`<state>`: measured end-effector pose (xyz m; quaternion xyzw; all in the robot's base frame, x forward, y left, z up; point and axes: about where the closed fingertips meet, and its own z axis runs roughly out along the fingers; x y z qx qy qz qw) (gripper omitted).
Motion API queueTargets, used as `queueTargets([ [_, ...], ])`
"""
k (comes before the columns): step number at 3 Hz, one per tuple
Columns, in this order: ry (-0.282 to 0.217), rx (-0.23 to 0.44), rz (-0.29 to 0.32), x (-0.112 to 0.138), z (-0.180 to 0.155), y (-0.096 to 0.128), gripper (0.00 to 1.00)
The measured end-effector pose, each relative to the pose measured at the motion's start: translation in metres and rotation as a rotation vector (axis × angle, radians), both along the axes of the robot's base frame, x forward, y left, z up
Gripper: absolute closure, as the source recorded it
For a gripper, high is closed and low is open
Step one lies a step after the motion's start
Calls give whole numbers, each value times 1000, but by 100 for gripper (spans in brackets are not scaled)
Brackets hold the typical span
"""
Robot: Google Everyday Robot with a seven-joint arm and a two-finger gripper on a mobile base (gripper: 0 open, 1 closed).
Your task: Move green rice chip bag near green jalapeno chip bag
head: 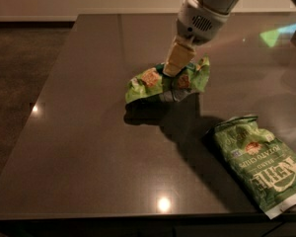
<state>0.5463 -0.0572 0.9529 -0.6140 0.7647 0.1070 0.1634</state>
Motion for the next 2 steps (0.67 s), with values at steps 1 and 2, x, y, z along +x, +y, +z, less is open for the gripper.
queueTargets([
  [1, 15, -25, -34, -12, -3, -30, 100],
  [2, 30, -48, -65, -21, -10, -54, 100],
])
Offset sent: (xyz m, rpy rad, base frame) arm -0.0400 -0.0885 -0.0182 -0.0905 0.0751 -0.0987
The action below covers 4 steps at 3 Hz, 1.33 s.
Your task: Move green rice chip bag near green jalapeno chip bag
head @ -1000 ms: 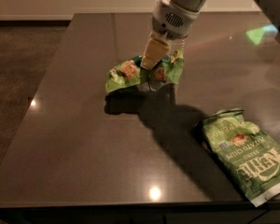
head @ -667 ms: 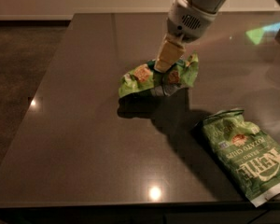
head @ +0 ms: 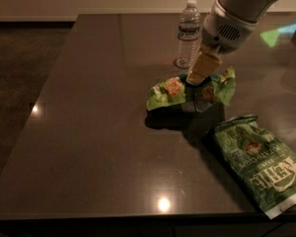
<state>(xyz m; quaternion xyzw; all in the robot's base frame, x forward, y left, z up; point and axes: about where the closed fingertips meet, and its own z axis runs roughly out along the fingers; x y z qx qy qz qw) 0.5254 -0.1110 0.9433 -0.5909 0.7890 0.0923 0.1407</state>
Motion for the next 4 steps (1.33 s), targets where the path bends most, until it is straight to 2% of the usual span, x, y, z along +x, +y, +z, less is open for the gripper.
queueTargets([
  [1, 11, -18, -18, -6, -4, -15, 82],
  [2, 22, -39, -26, -9, -6, -23, 59],
  [4, -3, -27, -29, -2, -6, -18, 12],
])
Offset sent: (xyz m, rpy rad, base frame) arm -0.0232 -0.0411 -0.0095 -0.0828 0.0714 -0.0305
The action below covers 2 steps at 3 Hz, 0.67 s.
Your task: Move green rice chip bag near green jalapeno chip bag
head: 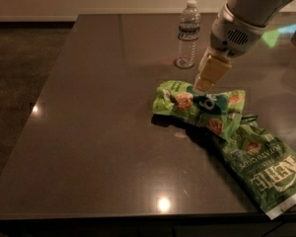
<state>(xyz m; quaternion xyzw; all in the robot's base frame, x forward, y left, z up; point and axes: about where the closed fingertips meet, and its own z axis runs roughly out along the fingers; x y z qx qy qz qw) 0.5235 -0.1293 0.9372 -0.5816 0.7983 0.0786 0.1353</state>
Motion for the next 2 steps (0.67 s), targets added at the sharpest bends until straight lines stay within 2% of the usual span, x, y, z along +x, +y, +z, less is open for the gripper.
queueTargets([
  [1, -9, 4, 0, 3, 0, 2, 0],
  [2, -9, 4, 0, 3, 0, 2, 0],
])
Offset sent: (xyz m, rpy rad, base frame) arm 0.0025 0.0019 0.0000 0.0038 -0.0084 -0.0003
